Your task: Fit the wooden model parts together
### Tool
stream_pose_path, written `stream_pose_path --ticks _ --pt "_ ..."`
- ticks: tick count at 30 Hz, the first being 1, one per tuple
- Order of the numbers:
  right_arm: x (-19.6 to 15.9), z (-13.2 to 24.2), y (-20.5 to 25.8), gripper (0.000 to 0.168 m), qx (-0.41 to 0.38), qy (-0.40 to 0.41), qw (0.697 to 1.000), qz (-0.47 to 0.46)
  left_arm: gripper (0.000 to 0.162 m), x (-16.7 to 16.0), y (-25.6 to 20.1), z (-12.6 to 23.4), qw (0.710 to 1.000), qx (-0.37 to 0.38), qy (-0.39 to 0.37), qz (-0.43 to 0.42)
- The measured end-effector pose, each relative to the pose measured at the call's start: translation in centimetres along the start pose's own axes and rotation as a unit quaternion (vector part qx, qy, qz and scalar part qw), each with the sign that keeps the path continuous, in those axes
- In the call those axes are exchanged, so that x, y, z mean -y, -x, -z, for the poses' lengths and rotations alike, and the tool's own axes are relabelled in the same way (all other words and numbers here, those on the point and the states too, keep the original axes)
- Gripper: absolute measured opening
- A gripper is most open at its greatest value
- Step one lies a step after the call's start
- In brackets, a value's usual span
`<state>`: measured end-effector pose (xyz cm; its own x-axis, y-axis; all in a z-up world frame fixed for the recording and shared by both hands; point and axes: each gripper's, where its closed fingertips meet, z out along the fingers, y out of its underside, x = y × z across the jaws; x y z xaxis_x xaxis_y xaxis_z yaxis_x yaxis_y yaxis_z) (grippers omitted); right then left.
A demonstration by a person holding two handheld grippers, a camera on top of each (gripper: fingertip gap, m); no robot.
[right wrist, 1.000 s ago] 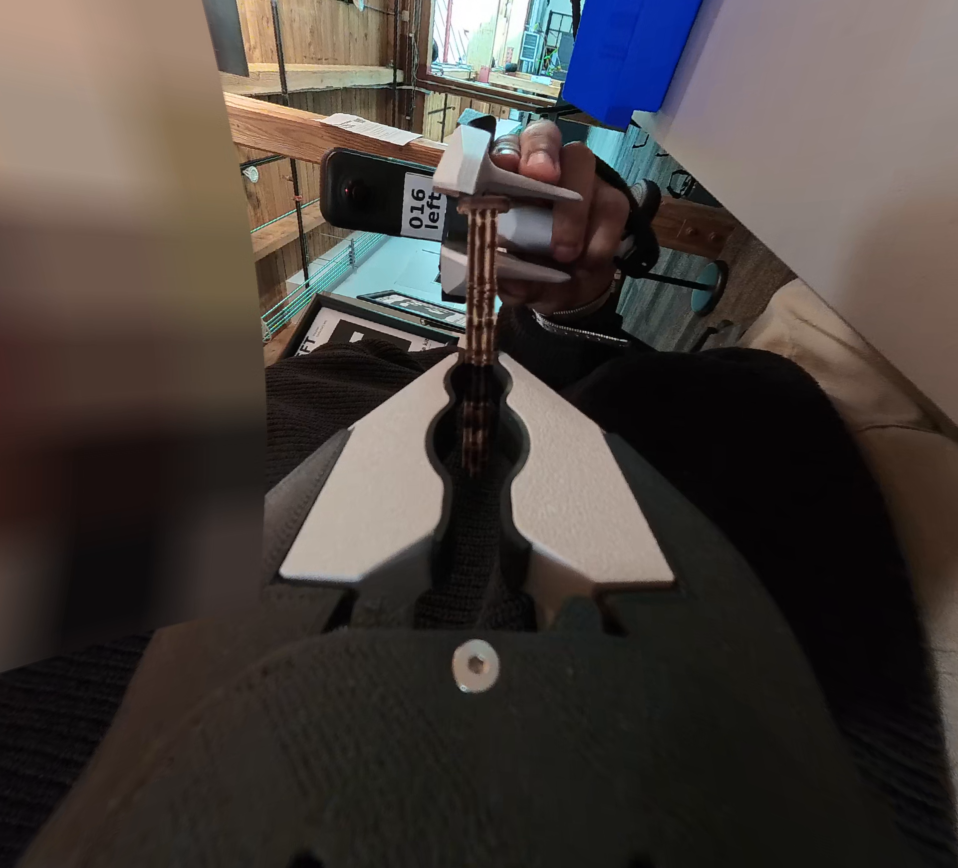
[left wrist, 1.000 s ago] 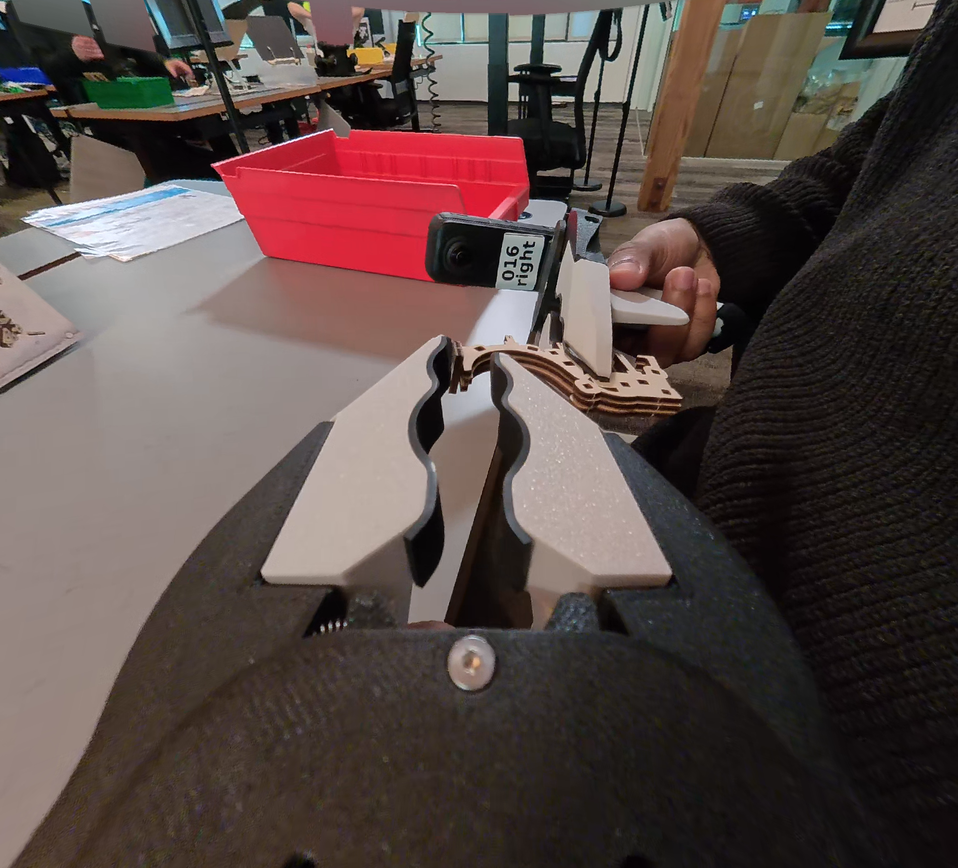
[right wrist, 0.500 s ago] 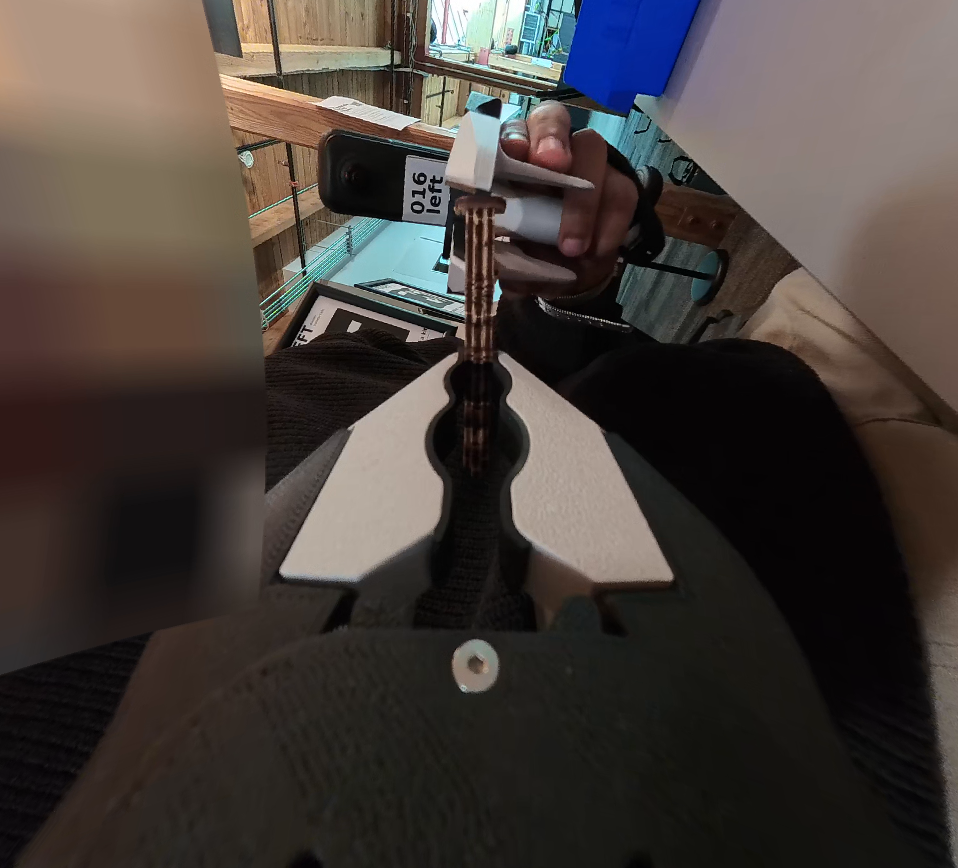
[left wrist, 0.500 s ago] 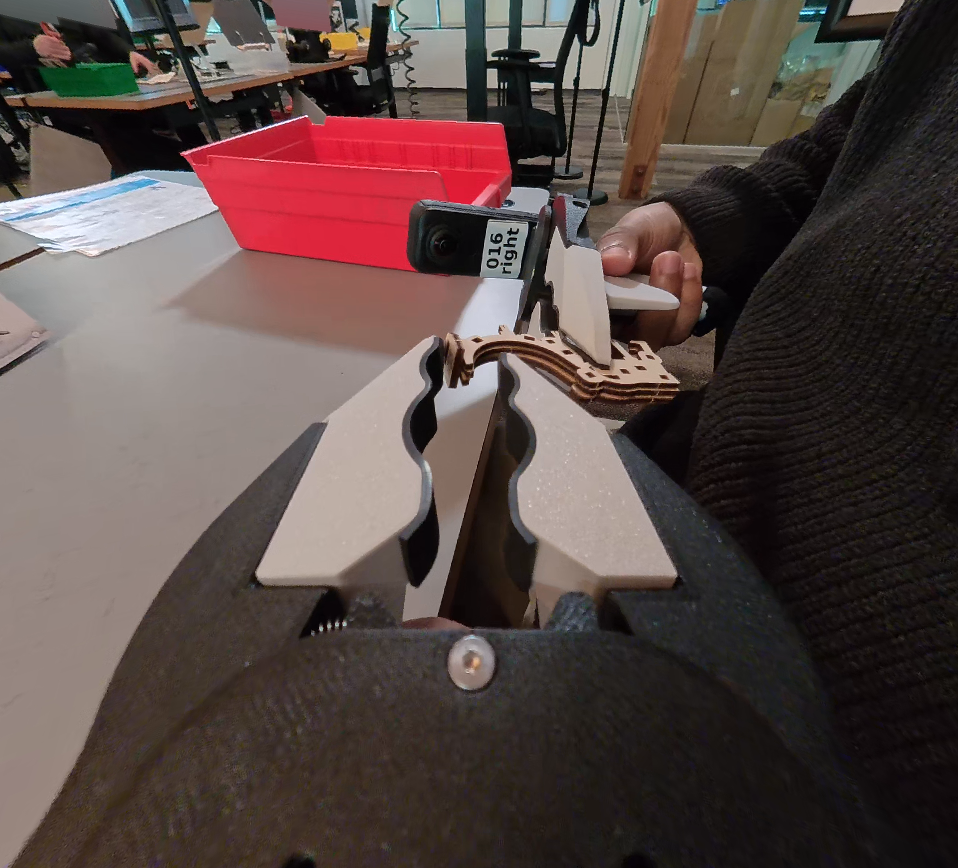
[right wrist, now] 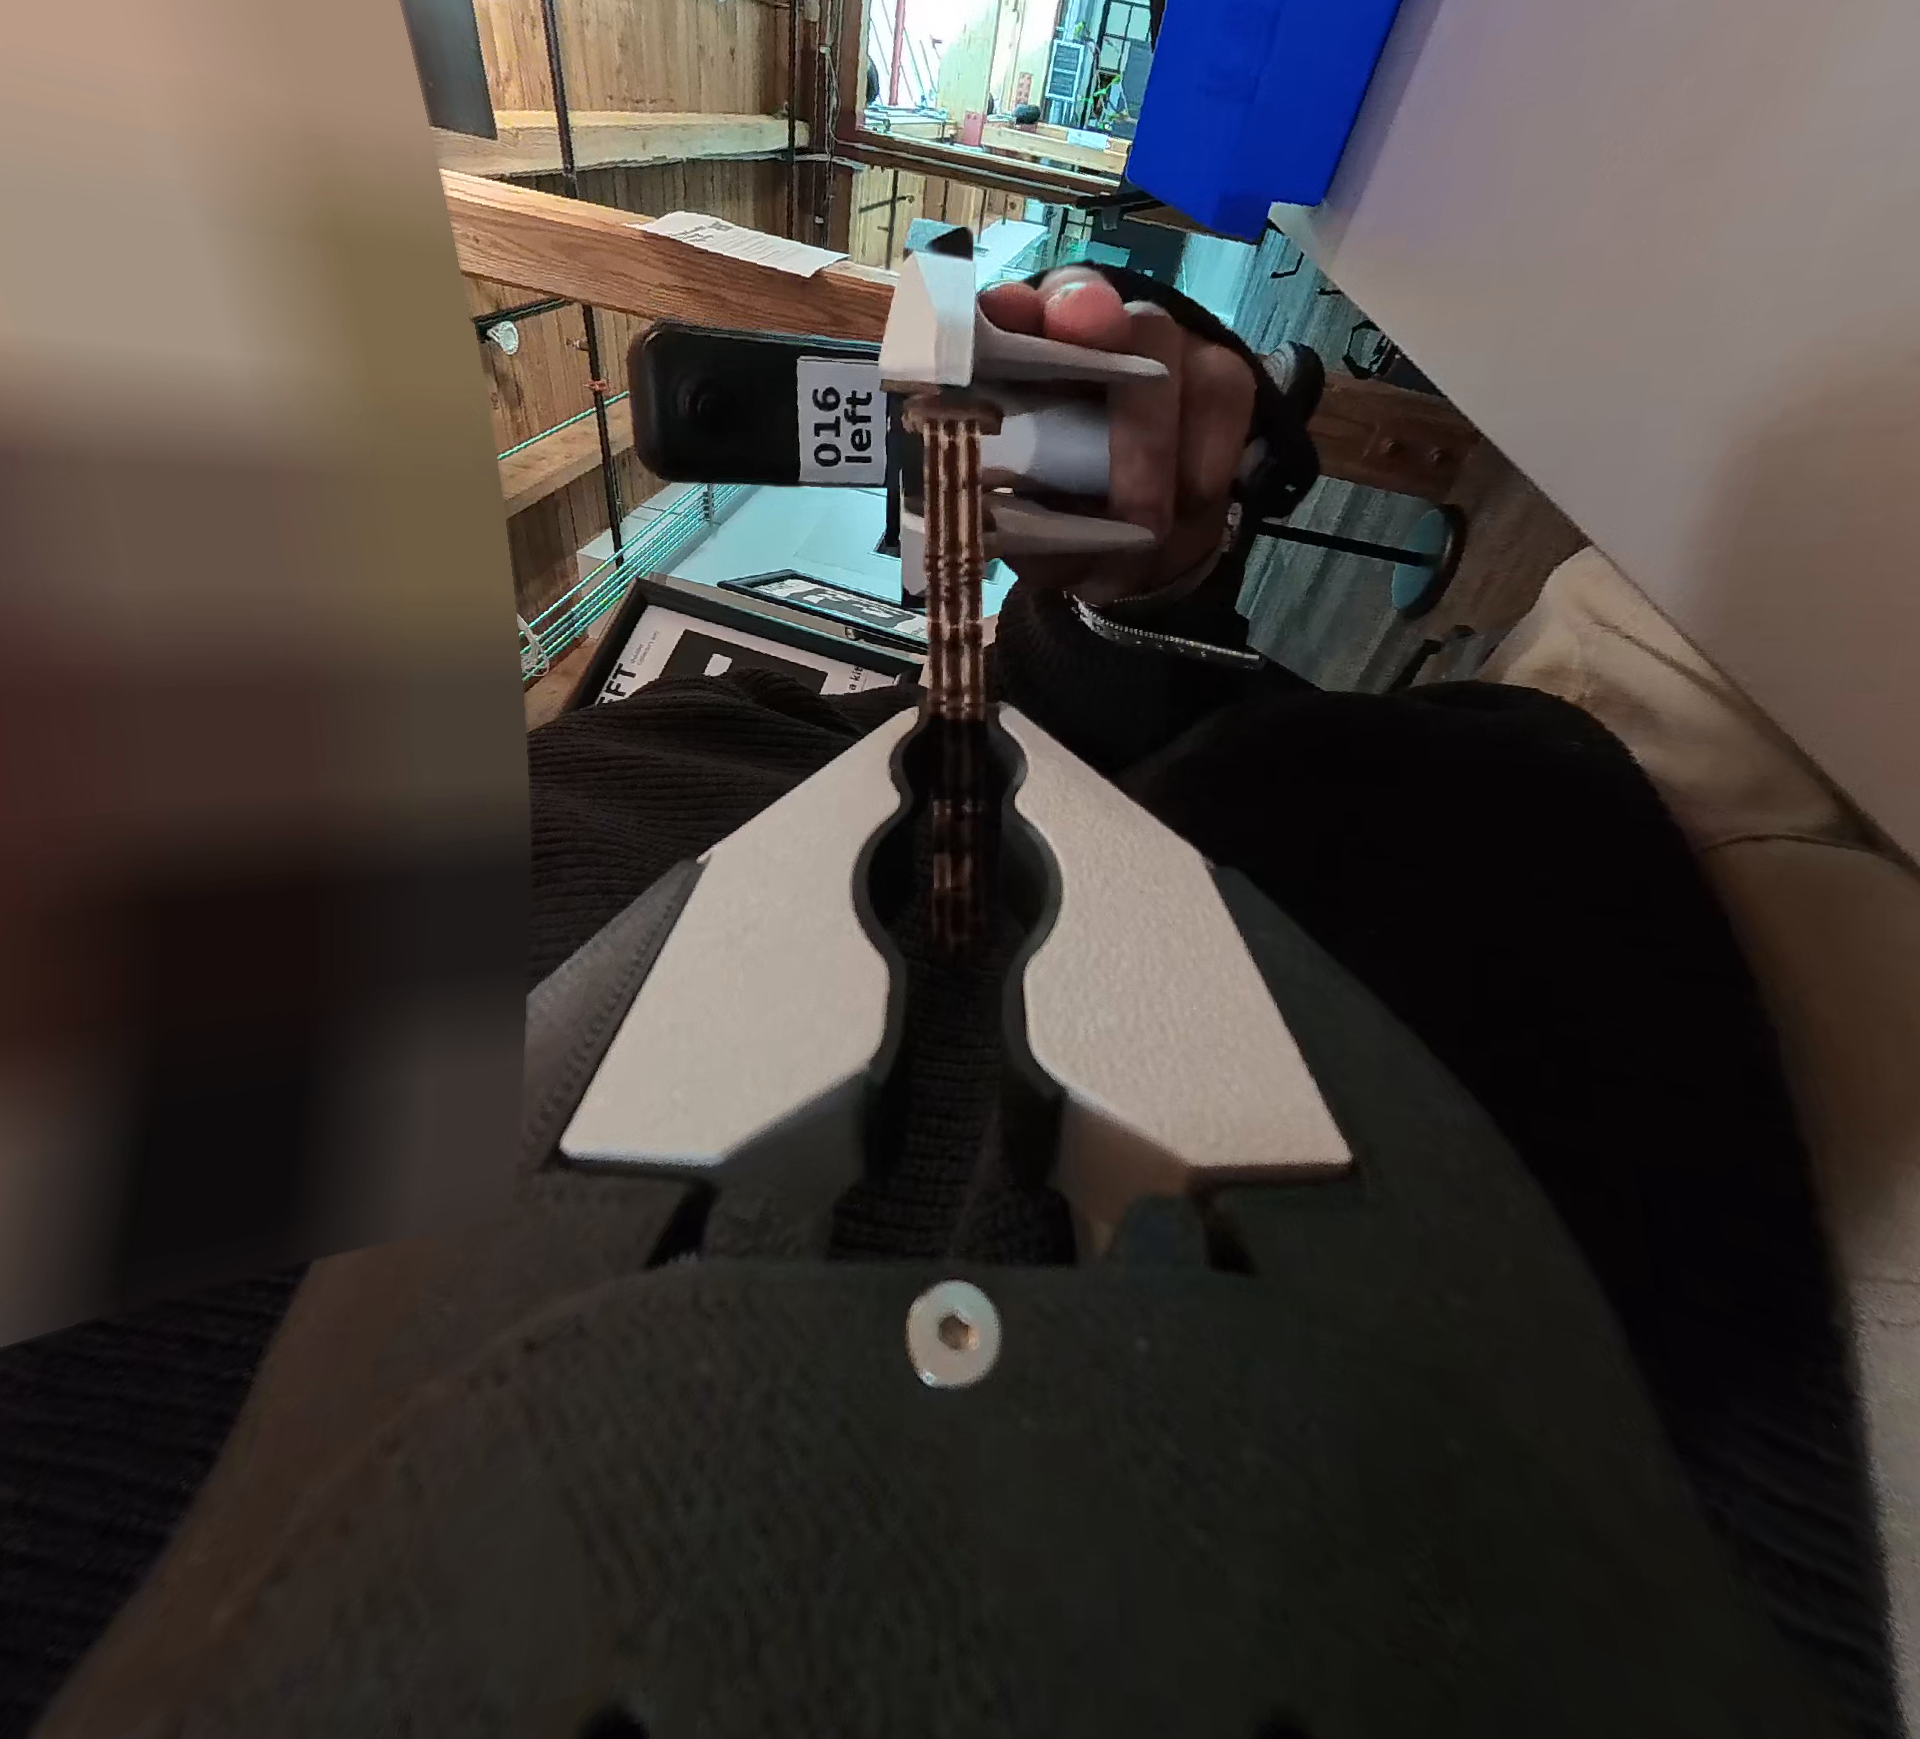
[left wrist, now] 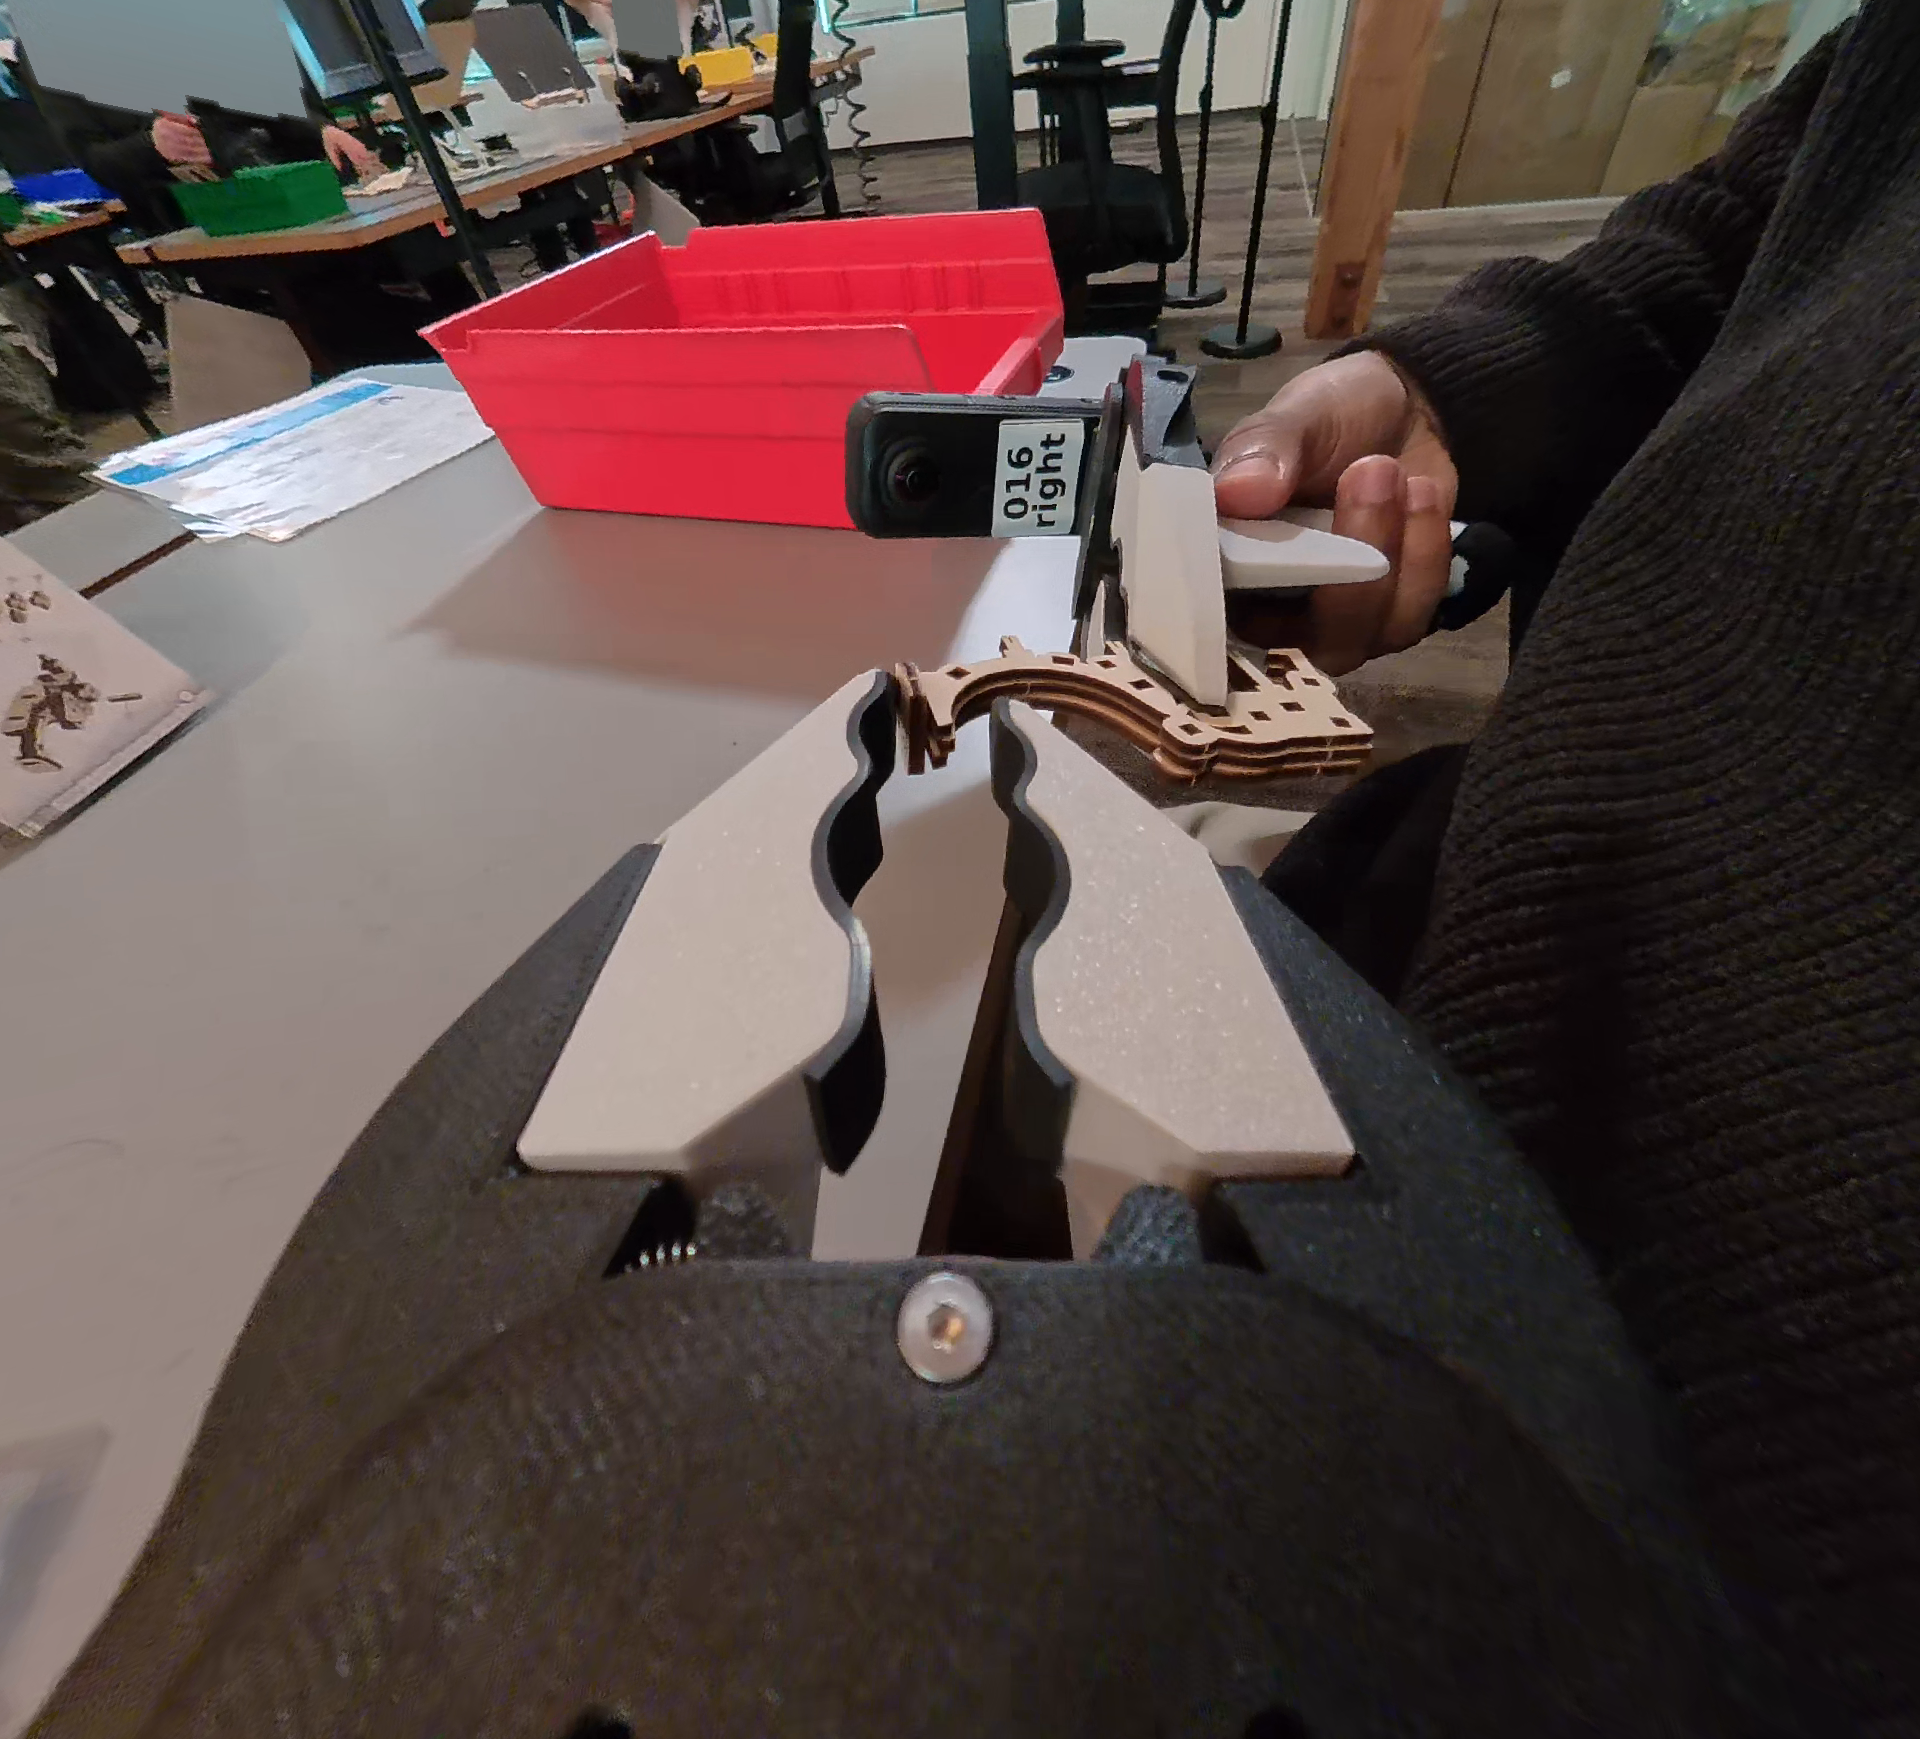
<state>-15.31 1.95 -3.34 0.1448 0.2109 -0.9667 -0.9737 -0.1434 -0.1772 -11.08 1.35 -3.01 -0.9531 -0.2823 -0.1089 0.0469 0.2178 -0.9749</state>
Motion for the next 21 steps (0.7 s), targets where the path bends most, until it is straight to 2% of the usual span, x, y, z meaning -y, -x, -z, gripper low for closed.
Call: stream_pose_path --ticks 6,14,21 --pt "0.1 0.1 -0.1 0.007 -0.001 -0.002 1.0 -0.005 0.018 -0.2 0.0 0.0 0.999 0.018 0.013 -0.038" --pt "0.4 0.2 -0.1 0.007 0.005 -0.009 1.0 -0.009 0.018 0.7 0.8 0.5 0.999 0.038 -0.017 -0.013" --pt "0.4 0.2 -0.1 0.007 0.008 -0.01 1.0 -0.013 0.008 0.9 0.7 1.0 0.999 0.032 -0.026 -0.023"
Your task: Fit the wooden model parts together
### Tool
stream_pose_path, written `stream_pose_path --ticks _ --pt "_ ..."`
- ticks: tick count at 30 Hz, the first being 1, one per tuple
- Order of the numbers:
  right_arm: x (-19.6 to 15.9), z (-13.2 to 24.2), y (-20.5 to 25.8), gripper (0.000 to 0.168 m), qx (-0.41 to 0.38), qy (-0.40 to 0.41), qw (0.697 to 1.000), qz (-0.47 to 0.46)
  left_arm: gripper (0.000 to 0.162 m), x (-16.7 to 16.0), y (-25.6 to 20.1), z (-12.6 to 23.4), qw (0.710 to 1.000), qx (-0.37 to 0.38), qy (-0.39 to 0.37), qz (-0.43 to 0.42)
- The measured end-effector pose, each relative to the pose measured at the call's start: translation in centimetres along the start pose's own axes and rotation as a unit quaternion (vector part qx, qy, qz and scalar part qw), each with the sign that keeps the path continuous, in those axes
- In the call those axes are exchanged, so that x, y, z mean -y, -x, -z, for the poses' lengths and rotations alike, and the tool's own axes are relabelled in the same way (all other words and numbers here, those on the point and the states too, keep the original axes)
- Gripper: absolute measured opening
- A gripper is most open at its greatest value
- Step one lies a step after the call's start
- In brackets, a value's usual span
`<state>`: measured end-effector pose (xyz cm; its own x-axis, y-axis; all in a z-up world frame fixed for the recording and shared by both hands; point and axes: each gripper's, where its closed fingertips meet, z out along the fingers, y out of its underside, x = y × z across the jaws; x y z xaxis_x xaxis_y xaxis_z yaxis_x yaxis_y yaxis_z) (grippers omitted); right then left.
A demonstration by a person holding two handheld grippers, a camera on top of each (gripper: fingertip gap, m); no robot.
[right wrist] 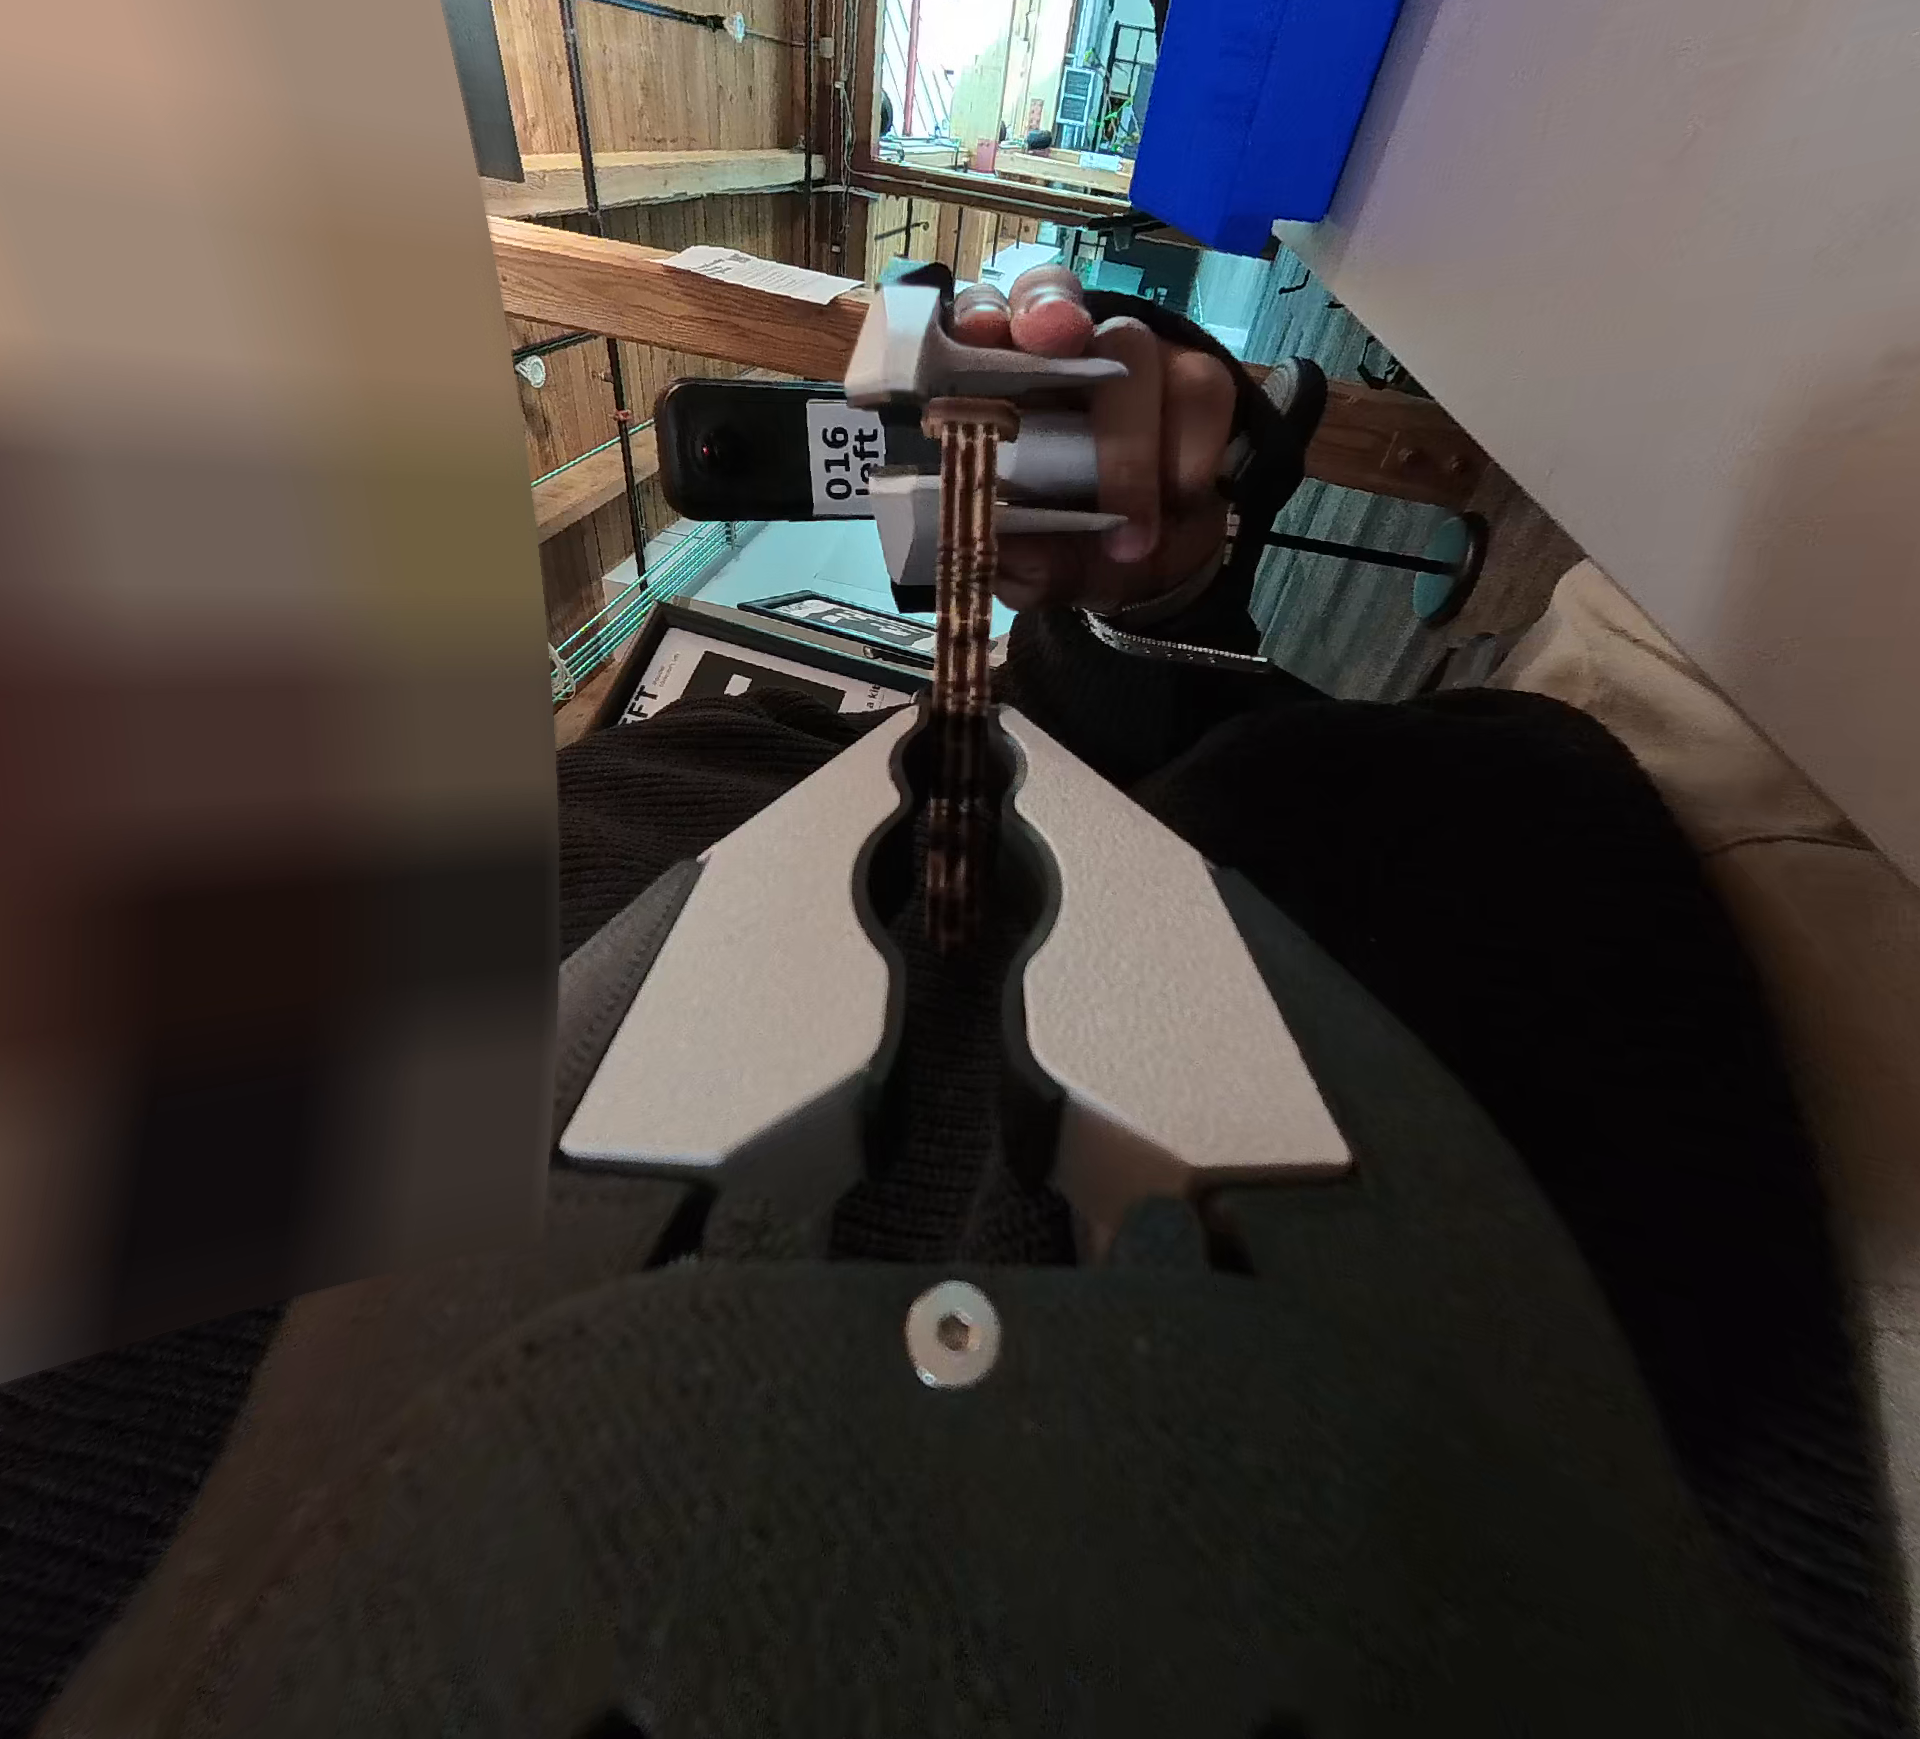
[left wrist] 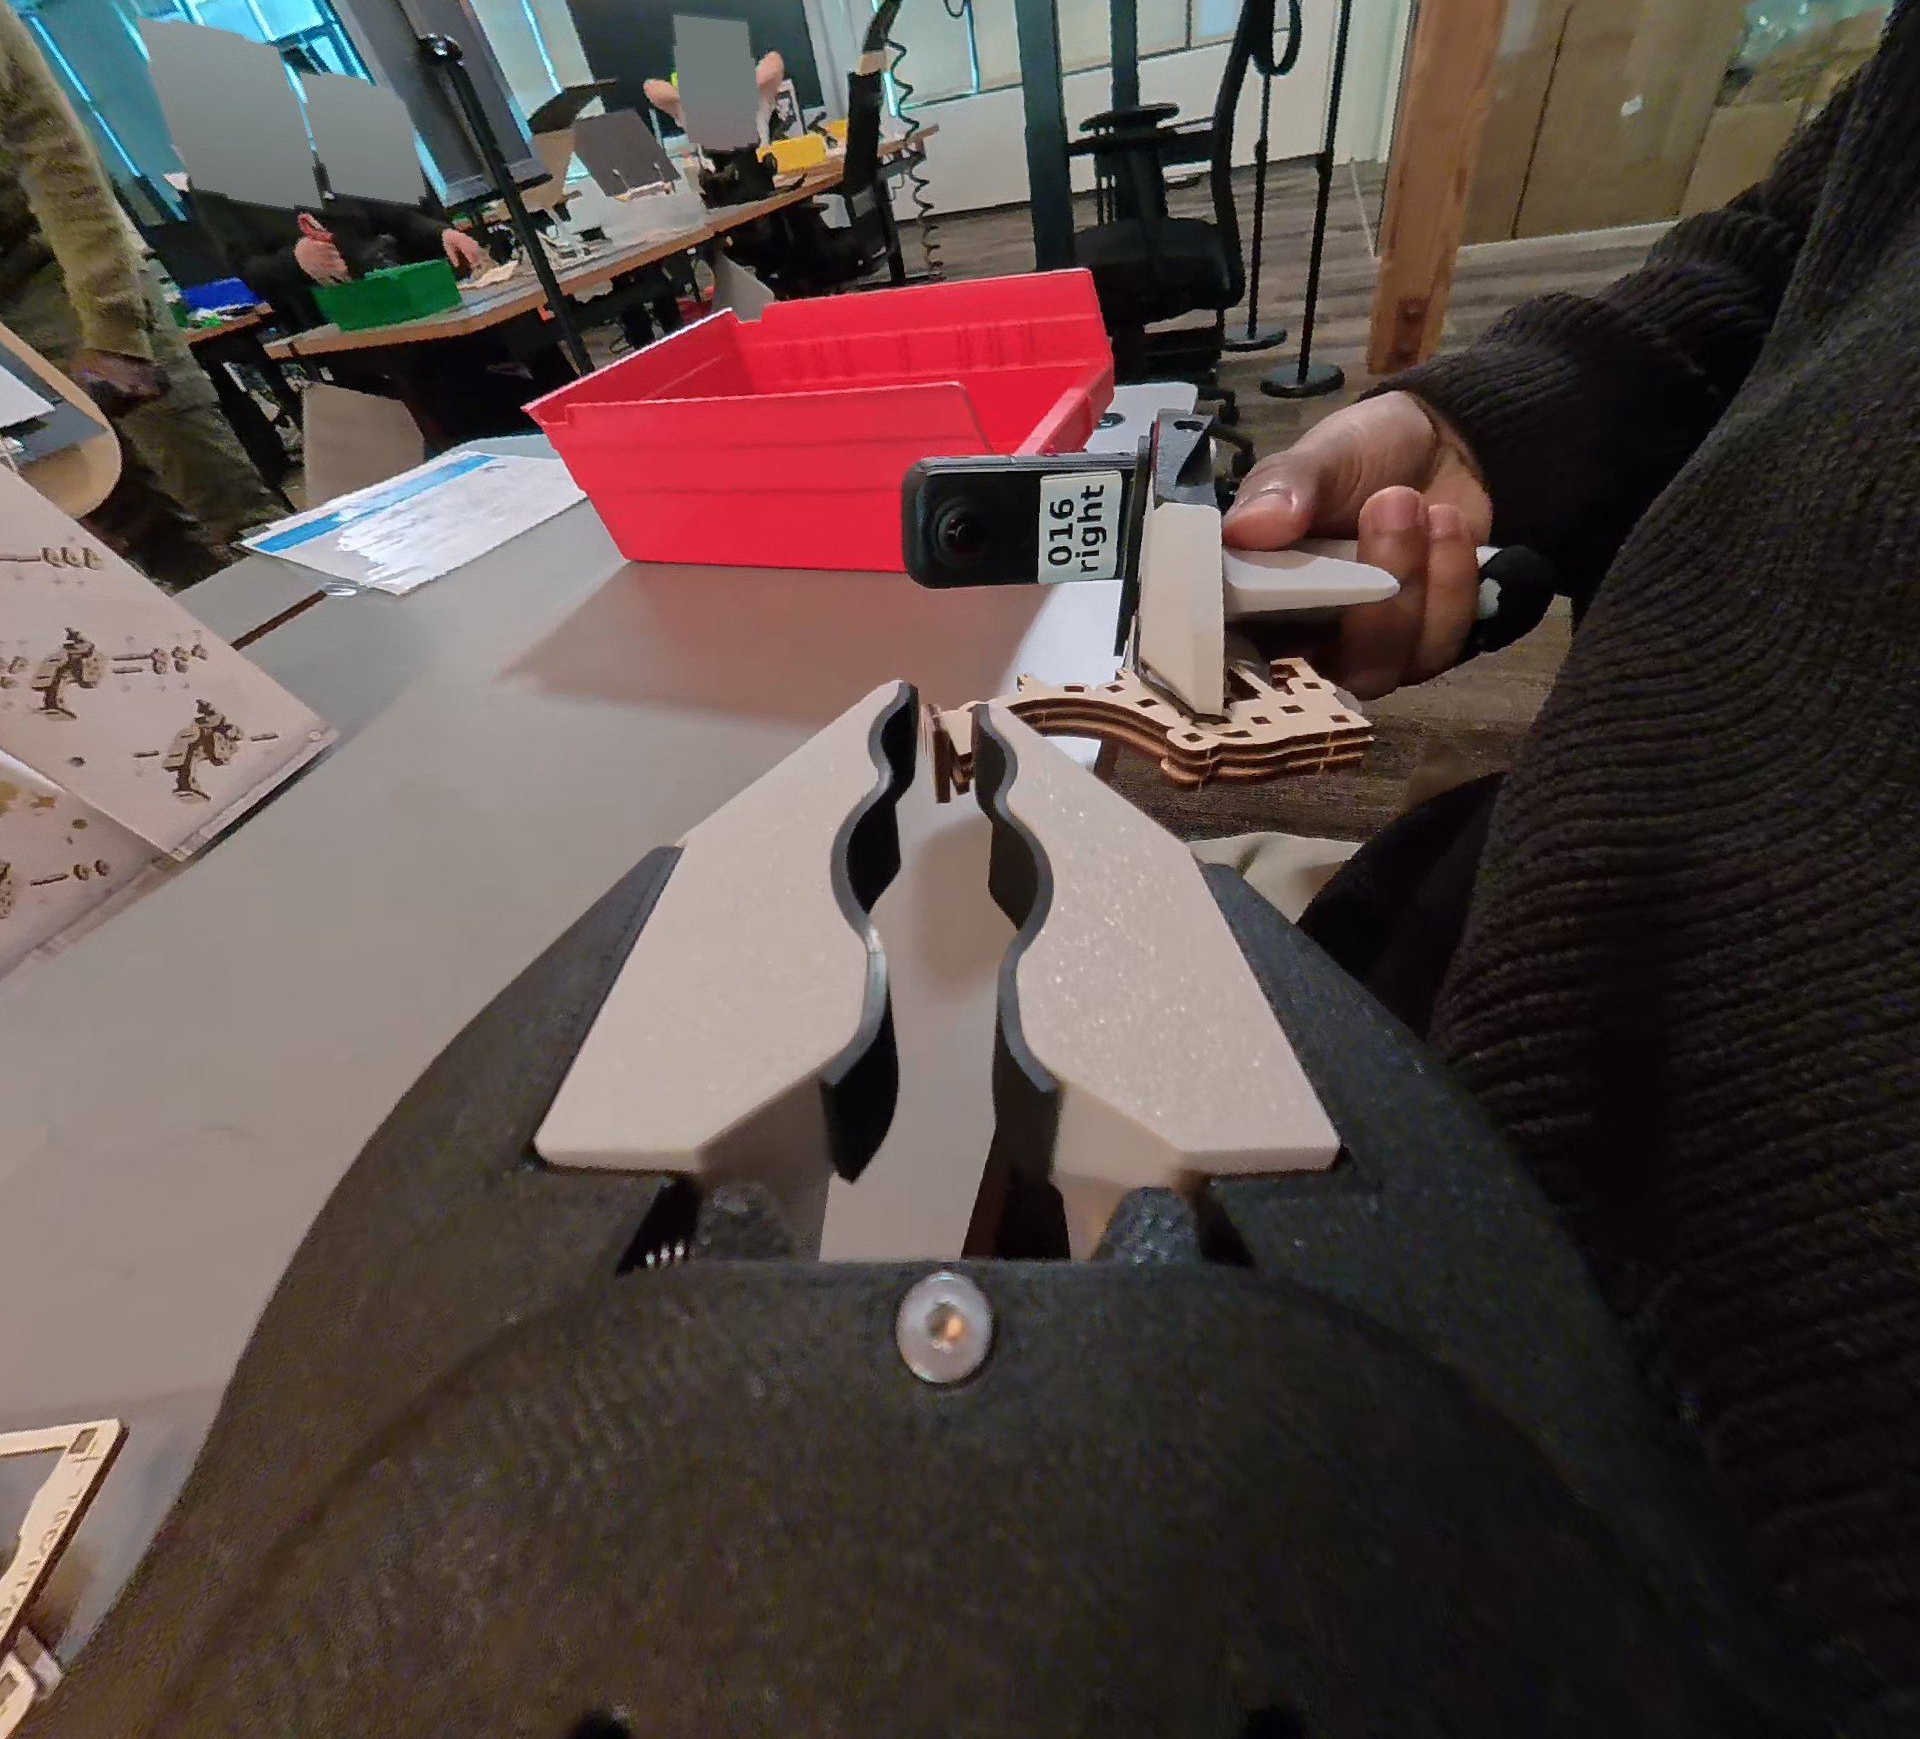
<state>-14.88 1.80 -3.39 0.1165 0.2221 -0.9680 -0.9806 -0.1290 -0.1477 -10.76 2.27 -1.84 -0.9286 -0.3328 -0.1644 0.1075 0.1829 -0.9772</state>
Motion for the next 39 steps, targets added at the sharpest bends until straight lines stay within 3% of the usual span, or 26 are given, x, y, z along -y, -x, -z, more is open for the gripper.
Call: stream_pose_path --ticks 9,19,33,39 --pt "0.0 0.05 0.19 0.007 0.002 0.001 1.0 0.004 0.022 0.02 0.11 0.46 0.999 -0.023 -0.007 0.028" --pt "-0.08 -0.04 0.28 0.007 0.007 0.003 1.0 0.0 0.008 -0.49 -0.2 -0.01 0.999 -0.023 0.007 0.024" --pt "-0.25 -0.14 0.22 0.007 0.008 0.008 1.0 -0.001 0.008 -0.45 -0.39 -0.09 0.999 -0.026 0.01 0.021" --pt "-0.37 -0.21 -0.07 0.007 0.002 0.011 1.0 -0.001 0.015 -0.31 -0.55 -0.12 1.0 -0.025 0.003 0.018"
